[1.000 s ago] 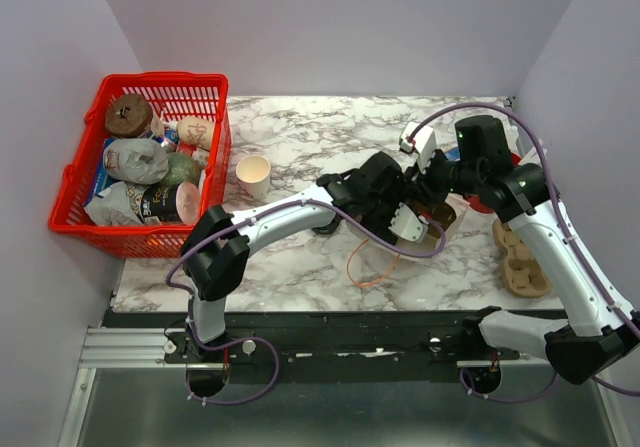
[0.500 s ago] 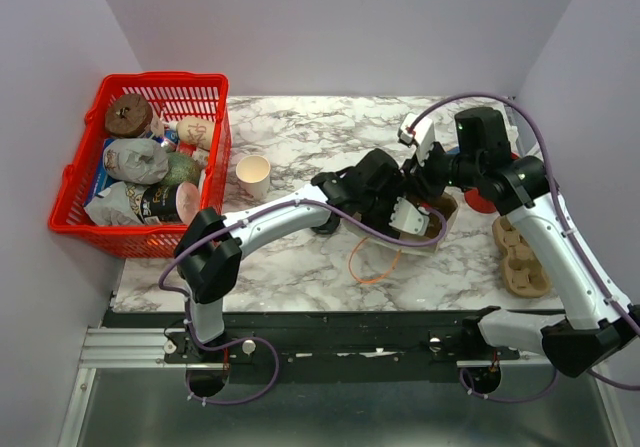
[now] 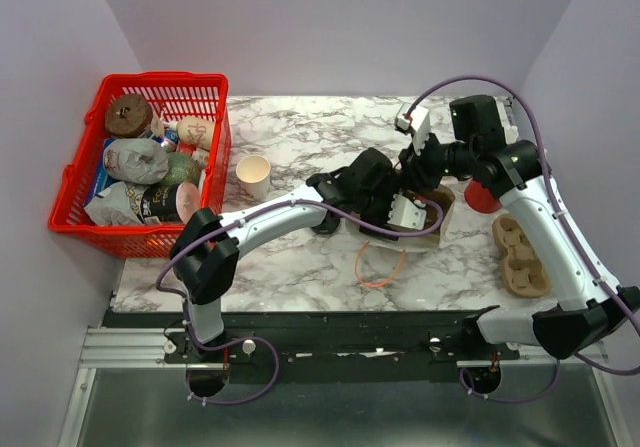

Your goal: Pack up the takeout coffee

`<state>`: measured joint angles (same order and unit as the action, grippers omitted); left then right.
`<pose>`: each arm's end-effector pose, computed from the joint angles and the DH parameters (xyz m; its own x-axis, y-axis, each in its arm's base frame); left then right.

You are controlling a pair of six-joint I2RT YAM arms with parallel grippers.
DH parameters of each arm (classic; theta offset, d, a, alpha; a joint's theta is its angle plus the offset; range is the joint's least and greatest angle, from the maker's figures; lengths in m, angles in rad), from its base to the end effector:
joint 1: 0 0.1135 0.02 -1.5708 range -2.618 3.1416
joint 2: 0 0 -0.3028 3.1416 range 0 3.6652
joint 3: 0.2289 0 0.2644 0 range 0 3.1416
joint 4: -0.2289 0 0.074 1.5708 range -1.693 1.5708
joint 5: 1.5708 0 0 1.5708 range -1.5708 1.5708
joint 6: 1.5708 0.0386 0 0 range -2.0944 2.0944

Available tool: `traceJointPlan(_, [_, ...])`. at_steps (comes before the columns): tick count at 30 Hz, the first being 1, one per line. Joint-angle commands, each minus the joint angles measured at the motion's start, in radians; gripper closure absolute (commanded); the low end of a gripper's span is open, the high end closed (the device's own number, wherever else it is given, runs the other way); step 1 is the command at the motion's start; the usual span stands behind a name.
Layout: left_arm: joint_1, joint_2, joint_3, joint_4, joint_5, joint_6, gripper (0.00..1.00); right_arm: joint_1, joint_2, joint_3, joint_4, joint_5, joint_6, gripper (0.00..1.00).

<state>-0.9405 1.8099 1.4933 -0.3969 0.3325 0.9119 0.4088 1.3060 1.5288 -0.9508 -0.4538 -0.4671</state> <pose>0.2483 -0.3618 0.3122 0.4826 0.6065 -0.6318 0.8616 -0.1990 0.4670 0.2316 0.1188 0.4488 -0.2491 -0.5489 -0.7979 -0.8620 0.5011 -0.0757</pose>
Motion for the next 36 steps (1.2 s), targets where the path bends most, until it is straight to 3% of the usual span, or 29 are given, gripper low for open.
traceJointPlan(1, [-0.007,-0.083,-0.013,0.141,0.134,-0.022,0.01,-0.021,0.059,0.034,-0.066,-0.042,0.035,0.99])
traceJointPlan(10, [-0.004,-0.083,-0.034,0.153,0.102,0.010,0.05,-0.060,0.104,0.108,-0.082,-0.077,0.097,0.99])
traceJointPlan(19, [0.019,-0.070,-0.036,0.136,0.249,0.059,0.05,-0.077,0.133,0.113,-0.077,-0.129,0.123,0.99])
traceJointPlan(27, [0.019,-0.014,0.067,-0.043,0.332,0.111,0.08,-0.088,0.128,0.131,-0.011,-0.052,0.159,0.99])
traceJointPlan(36, [0.017,-0.029,0.050,-0.010,0.402,0.168,0.08,-0.116,0.202,0.198,0.003,-0.140,0.206,0.99])
